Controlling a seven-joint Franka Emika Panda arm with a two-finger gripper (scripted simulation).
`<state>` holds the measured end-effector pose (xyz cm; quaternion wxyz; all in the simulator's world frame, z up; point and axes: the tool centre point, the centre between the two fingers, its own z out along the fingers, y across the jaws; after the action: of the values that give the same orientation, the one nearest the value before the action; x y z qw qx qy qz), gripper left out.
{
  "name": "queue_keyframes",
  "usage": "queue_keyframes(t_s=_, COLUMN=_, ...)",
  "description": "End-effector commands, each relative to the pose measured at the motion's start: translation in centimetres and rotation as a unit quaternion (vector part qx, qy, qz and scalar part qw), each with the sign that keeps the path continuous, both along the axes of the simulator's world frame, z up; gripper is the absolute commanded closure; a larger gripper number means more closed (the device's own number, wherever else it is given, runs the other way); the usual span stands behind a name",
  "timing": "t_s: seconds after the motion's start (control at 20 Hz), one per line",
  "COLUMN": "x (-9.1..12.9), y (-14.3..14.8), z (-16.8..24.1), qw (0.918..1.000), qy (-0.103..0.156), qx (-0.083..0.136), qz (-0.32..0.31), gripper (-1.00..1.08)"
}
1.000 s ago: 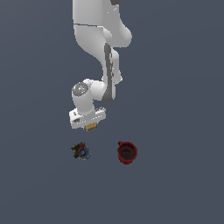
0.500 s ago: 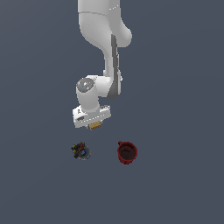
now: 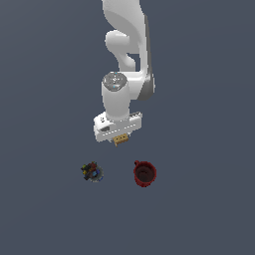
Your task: Pick up a designated object from a clutter of objects.
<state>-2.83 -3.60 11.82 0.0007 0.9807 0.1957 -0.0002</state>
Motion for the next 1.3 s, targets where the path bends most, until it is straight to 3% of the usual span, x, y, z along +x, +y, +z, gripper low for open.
queue_keyframes(t_s=0.0, x=0.8, y=2.0, z=2.3, qw=1.0, qy=0.0, qx=0.0, qz=0.0, gripper=1.08)
queue_keyframes(t_s=0.7, x=5.6, y=13.2, z=14.7, qw=1.0, qy=0.0, qx=0.0, qz=0.0, gripper=1.08)
queue_keyframes(t_s=1.25, x=8.7, y=19.6, z=21.8, qw=1.0, qy=0.0, qx=0.0, qz=-0.001, gripper=1.08)
